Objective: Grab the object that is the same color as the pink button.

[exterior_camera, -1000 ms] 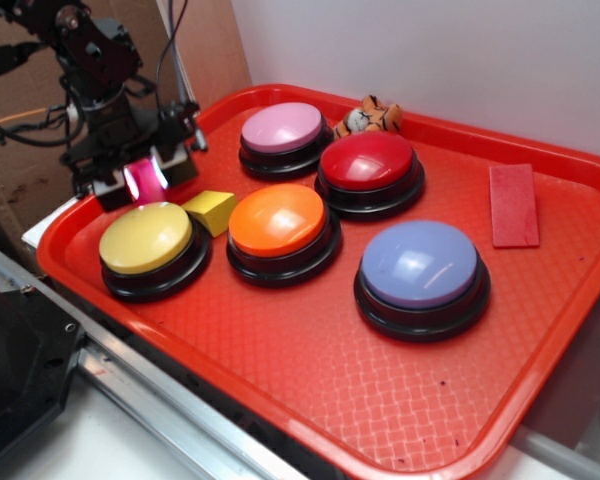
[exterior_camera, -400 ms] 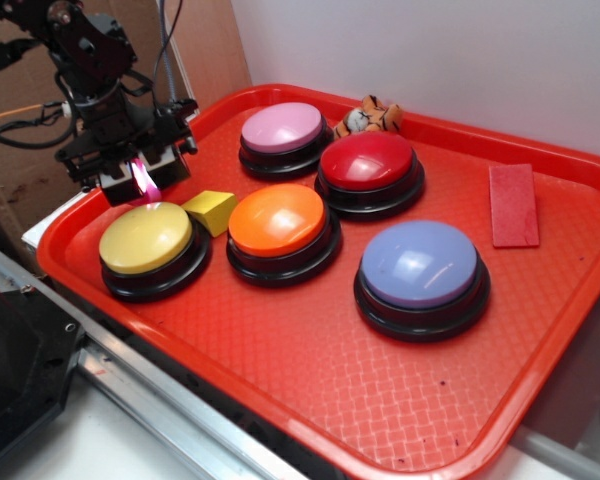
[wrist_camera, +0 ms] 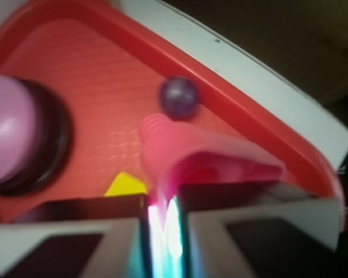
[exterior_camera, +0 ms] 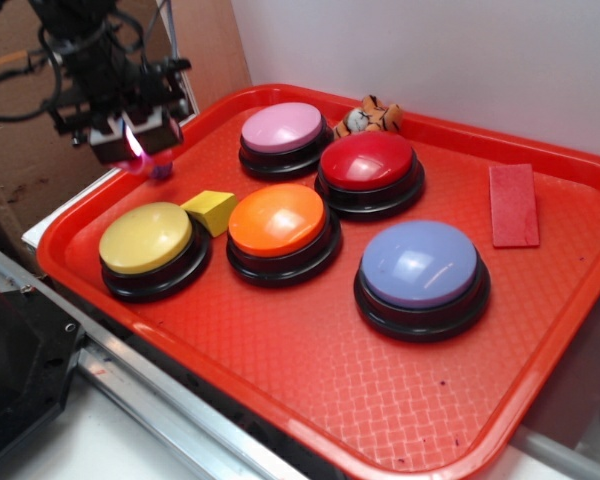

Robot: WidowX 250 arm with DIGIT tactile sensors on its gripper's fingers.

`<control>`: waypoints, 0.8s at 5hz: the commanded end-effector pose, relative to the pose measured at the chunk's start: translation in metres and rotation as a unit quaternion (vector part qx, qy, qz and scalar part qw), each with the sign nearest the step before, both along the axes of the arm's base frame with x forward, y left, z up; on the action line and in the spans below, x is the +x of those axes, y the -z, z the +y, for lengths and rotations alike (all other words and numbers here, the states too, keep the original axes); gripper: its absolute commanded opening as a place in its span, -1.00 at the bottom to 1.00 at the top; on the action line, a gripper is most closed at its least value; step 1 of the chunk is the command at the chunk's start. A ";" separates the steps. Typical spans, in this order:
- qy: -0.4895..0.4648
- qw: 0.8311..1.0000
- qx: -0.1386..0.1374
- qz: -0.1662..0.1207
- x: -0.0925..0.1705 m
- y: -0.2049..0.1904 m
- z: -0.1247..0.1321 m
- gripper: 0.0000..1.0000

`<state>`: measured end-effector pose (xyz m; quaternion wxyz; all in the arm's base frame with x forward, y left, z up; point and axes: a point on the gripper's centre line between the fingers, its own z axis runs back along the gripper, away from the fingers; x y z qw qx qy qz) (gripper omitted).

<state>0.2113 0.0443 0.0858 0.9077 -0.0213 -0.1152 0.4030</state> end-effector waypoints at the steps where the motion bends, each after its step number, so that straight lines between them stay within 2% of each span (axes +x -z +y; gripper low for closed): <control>1: 0.209 0.974 -0.086 0.003 -0.001 -0.083 -0.050 -1.00; 2: 0.272 0.956 -0.110 0.025 -0.013 -0.108 -0.076 -1.00; 3: 0.319 0.939 -0.121 0.030 -0.034 -0.125 -0.101 -1.00; 4: 0.343 0.933 -0.104 0.024 -0.052 -0.125 -0.117 -1.00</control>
